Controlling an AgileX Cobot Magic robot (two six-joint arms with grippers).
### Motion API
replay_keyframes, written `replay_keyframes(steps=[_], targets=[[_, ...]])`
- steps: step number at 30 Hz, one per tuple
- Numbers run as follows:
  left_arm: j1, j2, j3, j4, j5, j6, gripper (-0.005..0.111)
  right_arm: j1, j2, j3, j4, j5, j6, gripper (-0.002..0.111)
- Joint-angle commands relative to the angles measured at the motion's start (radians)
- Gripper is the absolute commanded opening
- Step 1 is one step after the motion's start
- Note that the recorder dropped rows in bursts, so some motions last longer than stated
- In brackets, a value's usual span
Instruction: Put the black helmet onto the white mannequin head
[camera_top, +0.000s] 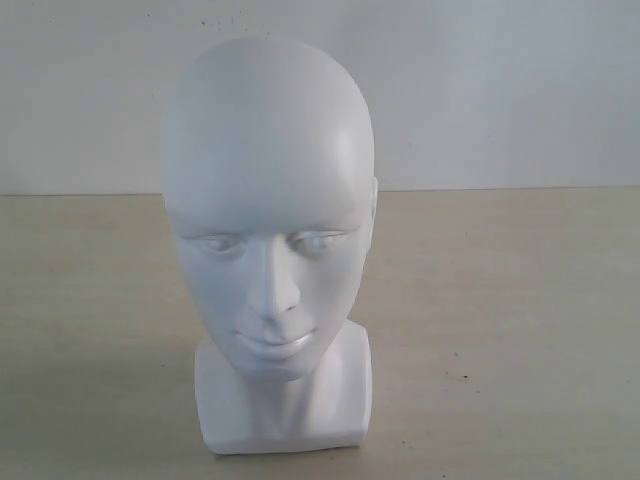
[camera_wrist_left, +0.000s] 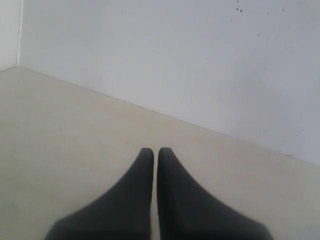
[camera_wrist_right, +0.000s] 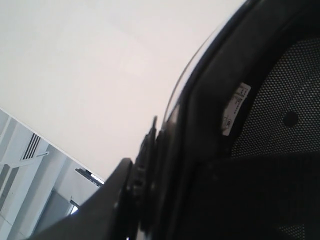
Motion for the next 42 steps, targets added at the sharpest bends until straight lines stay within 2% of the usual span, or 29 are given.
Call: replay_keyframes(steps=[1,30,42], targets=[[0.003,-0.002,0.003,0.001,-0.005,0.003,0.004,0.0,0.003,-0.011,0.077,-0.024,-0.023,0.0],[0.003,-0.002,0.003,0.001,-0.005,0.003,0.004,0.0,0.052,-0.011,0.077,0.023,-0.05,0.0],[0.003,-0.002,0.003,0.001,-0.005,0.003,0.004,0.0,0.043,-0.011,0.077,-0.041,-0.052,0.0]])
